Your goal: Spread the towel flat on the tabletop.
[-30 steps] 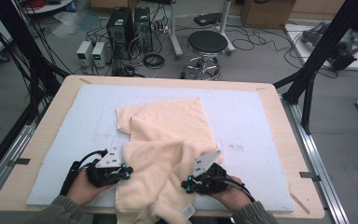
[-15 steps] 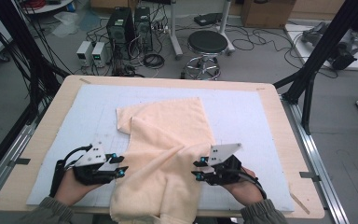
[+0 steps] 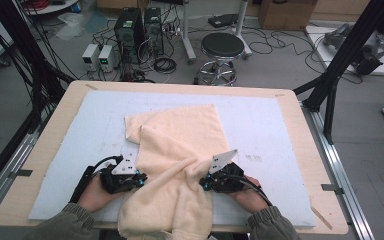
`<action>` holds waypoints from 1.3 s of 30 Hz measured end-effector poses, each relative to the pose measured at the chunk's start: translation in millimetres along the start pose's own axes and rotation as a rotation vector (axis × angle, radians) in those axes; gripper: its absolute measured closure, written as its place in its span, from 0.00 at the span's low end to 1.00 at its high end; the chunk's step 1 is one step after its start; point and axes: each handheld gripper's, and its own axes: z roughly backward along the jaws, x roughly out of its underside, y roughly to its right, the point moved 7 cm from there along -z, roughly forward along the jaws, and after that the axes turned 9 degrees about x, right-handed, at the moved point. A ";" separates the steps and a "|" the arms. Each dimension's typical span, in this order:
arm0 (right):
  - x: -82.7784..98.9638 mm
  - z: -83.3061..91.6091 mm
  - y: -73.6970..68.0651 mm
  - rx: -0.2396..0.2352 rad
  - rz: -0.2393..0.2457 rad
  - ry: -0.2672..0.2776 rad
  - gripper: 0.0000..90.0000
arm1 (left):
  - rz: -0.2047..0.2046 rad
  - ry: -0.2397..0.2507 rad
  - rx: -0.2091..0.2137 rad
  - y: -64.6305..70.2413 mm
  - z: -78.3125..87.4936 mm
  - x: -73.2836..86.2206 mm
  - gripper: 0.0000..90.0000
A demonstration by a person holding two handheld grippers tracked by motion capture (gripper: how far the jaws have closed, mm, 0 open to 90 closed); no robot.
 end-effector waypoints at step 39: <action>18.0 21.4 33.8 0.066 -0.133 0.042 0.60 | -0.025 0.000 0.090 1.2 7.7 6.9 0.92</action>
